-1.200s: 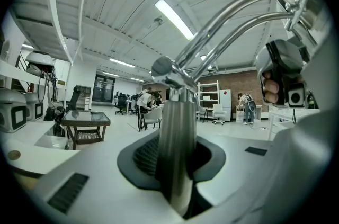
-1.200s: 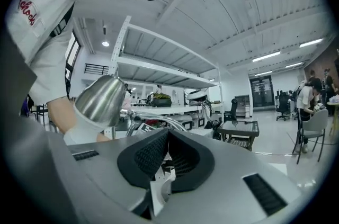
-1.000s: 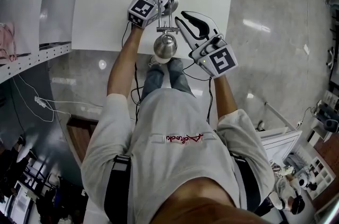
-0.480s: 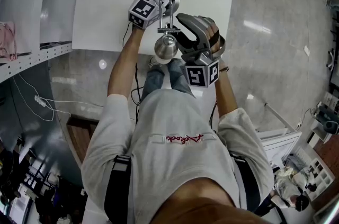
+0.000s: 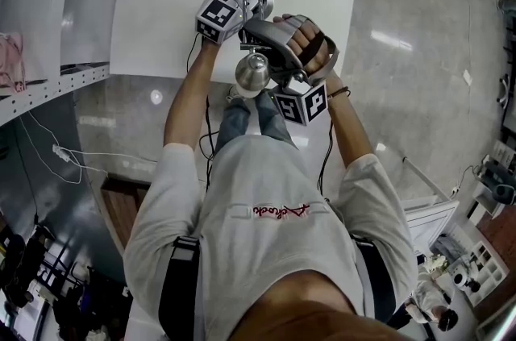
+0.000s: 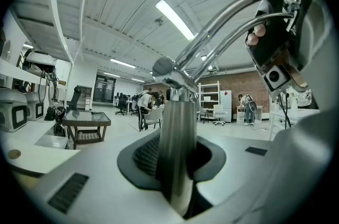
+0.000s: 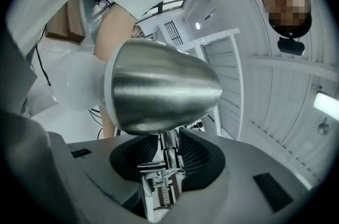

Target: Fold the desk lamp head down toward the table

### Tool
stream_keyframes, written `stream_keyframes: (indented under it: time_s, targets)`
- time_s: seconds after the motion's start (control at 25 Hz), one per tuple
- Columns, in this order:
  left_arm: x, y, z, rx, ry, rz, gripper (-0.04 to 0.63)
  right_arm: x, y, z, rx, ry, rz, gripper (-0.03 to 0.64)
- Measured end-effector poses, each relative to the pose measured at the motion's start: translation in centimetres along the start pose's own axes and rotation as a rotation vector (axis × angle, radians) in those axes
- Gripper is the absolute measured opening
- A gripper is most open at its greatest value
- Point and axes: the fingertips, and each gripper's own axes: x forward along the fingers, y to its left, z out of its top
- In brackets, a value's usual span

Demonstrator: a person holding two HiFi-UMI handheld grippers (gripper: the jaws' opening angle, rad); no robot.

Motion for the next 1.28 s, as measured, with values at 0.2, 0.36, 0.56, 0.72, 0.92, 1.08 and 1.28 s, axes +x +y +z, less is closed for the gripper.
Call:
stream_keyframes:
  time_s: [0.2, 0.36, 0.56, 0.72, 0.92, 1.08, 1.28]
  targets:
    - [0.0, 0.0, -0.1, -0.001, 0.003, -0.005, 0.103, 0.4, 0.0, 0.3, -0.052, -0.02, -0.044, 0.097]
    - [0.0, 0.0, 0.0, -0.001, 0.004, -0.008, 0.104, 0.3, -0.1, 0.4, -0.056, -0.028, -0.046, 0.094]
    - [0.0, 0.1, 0.0, -0.002, 0.003, -0.009, 0.104, 0.4, -0.1, 0.4, -0.079, -0.029, -0.059, 0.087]
    - [0.0, 0.0, 0.1, -0.01, 0.003, -0.008, 0.106, 0.3, 1.4, 0.2, -0.096, -0.032, 0.006, 0.104]
    - [0.0, 0.0, 0.0, -0.007, 0.002, -0.007, 0.107, 0.0, 2.7, 0.2, -0.082, -0.034, 0.015, 0.112]
    - [0.0, 0.2, 0.0, -0.006, -0.003, 0.002, 0.107, 0.0, 3.4, 0.1, -0.094, -0.043, 0.012, 0.118]
    - [0.0, 0.2, 0.0, -0.008, -0.006, 0.002, 0.107, 0.0, 4.1, 0.0, -0.109, -0.046, 0.0, 0.12]
